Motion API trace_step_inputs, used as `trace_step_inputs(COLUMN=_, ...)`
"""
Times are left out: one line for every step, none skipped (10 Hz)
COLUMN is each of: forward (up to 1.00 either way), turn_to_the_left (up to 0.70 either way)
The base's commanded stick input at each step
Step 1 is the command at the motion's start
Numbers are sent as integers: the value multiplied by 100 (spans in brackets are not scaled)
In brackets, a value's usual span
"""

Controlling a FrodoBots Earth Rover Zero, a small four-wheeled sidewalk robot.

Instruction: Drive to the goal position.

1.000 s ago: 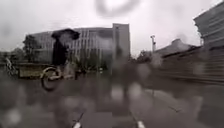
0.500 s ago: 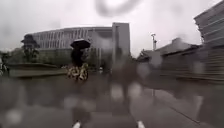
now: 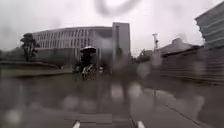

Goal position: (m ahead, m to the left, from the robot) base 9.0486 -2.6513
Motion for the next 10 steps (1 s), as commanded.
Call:
trace_step_inputs(forward=70, turn_to_the_left=14)
trace_step_inputs(forward=70, turn_to_the_left=14)
trace_step_inputs(forward=70, turn_to_the_left=14)
trace_step_inputs(forward=70, turn_to_the_left=14)
trace_step_inputs(forward=70, turn_to_the_left=14)
trace_step_inputs(forward=70, turn_to_the_left=14)
trace_step_inputs(forward=70, turn_to_the_left=10)
trace_step_inputs(forward=70, turn_to_the_left=4)
trace_step_inputs(forward=70, turn_to_the_left=0)
trace_step_inputs(forward=70, turn_to_the_left=0)
